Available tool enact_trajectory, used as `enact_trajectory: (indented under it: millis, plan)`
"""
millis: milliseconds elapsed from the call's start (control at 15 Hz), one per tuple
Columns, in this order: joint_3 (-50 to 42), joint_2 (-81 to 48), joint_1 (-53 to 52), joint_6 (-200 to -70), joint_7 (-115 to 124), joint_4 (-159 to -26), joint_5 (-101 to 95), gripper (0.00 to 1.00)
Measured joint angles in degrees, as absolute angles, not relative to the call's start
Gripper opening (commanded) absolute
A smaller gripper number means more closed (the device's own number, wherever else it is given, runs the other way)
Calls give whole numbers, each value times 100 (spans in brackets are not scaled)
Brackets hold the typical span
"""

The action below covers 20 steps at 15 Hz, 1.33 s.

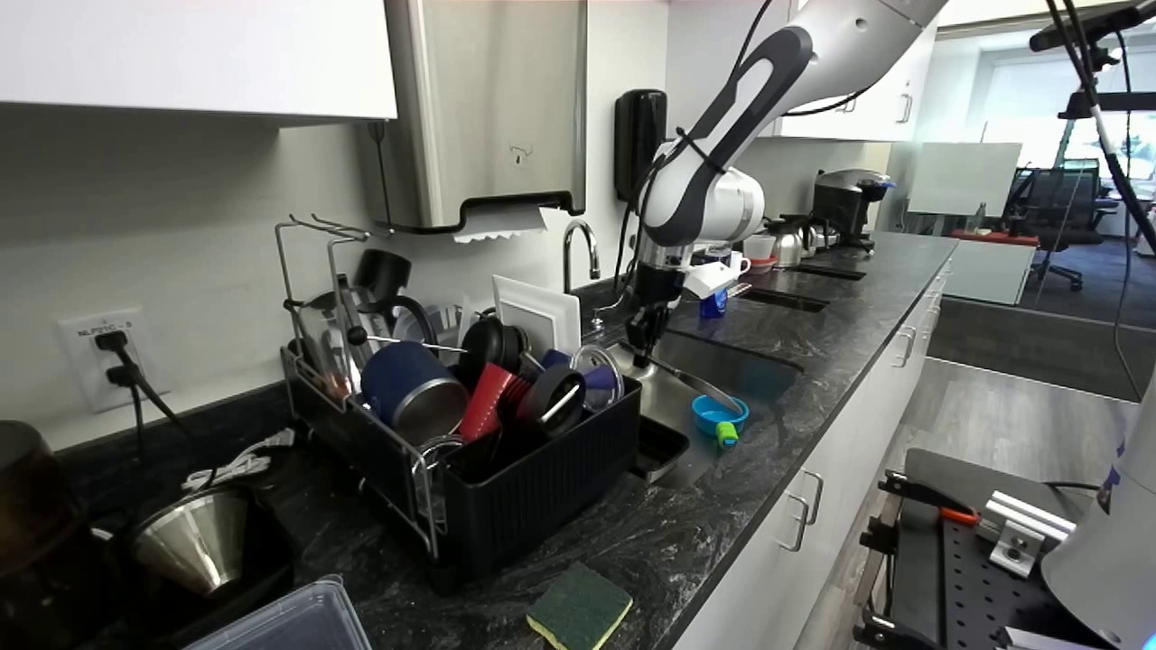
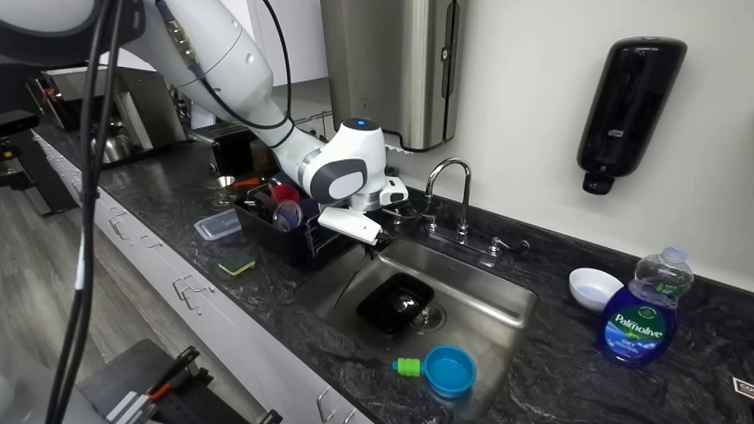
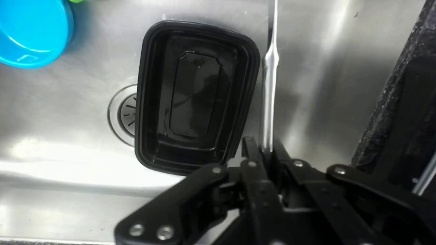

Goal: Put the knife on the dish rack in the sink

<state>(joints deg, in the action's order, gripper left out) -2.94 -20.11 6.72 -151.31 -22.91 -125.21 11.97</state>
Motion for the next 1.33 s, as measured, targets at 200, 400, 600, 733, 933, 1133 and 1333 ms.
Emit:
enact_trajectory:
  millis: [200, 400, 600, 733, 933, 1133, 1333]
  plan:
    - [-219, -2080, 673, -15152, -2291, -12528, 1197, 3]
    - [-172, -2157, 674, -15271, -2291, -12499, 1197, 3]
    - [-165, -2301, 712, -15380, -2291, -12371, 1197, 3]
    - [-141, -2462, 772, -15448, -2291, -12225, 1197, 3]
    - [-66, -2759, 877, -15565, -2291, -11955, 1195, 3]
    - [22, -3027, 962, -15641, -2291, -11694, 1184, 3]
    - [94, -3251, 1020, -15733, -2292, -11532, 1114, 3]
